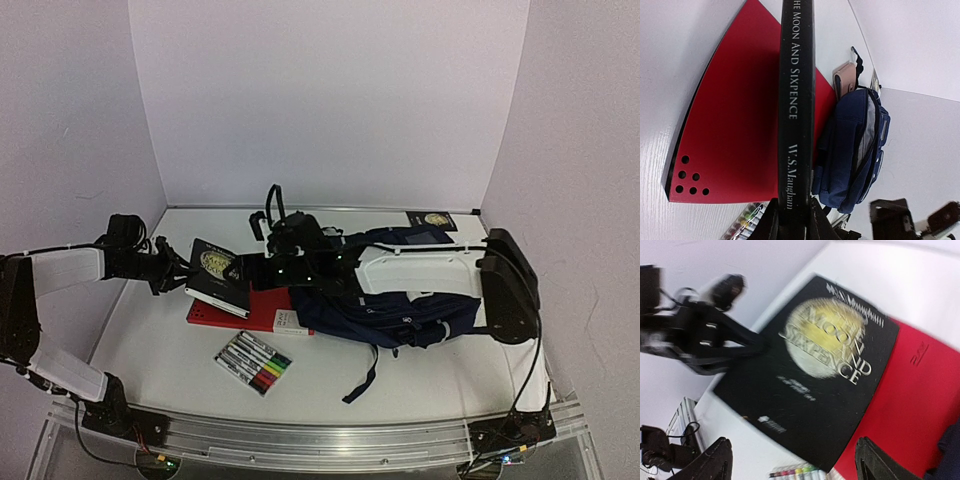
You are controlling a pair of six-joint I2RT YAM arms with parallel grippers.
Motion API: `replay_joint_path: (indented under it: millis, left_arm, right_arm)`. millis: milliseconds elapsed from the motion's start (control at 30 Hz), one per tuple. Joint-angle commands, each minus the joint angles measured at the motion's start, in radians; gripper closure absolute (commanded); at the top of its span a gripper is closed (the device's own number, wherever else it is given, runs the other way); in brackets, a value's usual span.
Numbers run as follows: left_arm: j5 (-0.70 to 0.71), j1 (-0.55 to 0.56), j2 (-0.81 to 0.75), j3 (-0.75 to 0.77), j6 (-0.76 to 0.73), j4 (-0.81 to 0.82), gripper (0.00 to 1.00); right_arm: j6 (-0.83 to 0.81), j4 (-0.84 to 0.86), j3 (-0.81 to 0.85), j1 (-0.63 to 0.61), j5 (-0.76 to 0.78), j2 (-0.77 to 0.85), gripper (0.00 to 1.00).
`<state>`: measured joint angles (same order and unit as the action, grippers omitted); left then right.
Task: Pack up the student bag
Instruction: Pick up the book from the center of the board.
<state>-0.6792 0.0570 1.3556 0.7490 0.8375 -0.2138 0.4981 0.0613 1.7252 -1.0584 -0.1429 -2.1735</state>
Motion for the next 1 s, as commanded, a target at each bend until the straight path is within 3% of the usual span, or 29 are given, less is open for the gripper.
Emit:
replay_joint_path:
  millis: [0,100,300,700,767,900,967]
  left_arm:
    - [-0.017,-0.004,-0.023,0.060,-0.026,0.025,1.00]
    - [-0.018,-0.005,-0.025,0.079,-0.040,-0.002,1.00]
    - [-0.013,-0.008,-0.066,0.140,-0.062,-0.061,1.00]
    - [-0.065,-0.008,-0.121,0.221,-0.061,-0.144,1.00]
    - [-0.091,-0.008,-0.120,0.223,-0.065,-0.146,1.00]
    - [-0.134,-0.007,-0.113,0.224,-0.068,-0.127,1.00]
    - [-0.153,-0.002,-0.110,0.223,-0.052,-0.102,1.00]
  right_arm:
    - [-0.137,-0.137,-0.041,-0.010,0.217,0.165,0.11]
    - [-0.178,-0.264,-0.056,-0.009,0.391,0.195,0.03]
    - [-0.194,-0.499,-0.037,0.000,0.651,0.162,0.02]
    - [-0.191,-0.628,0.021,0.023,0.747,0.024,0.02]
    - [-0.177,-0.651,0.037,0.026,0.785,0.013,0.10]
    - [-0.167,-0.657,0.044,0.038,0.786,0.030,0.39]
    - [-0.149,-0.663,0.046,0.054,0.767,0.057,0.69]
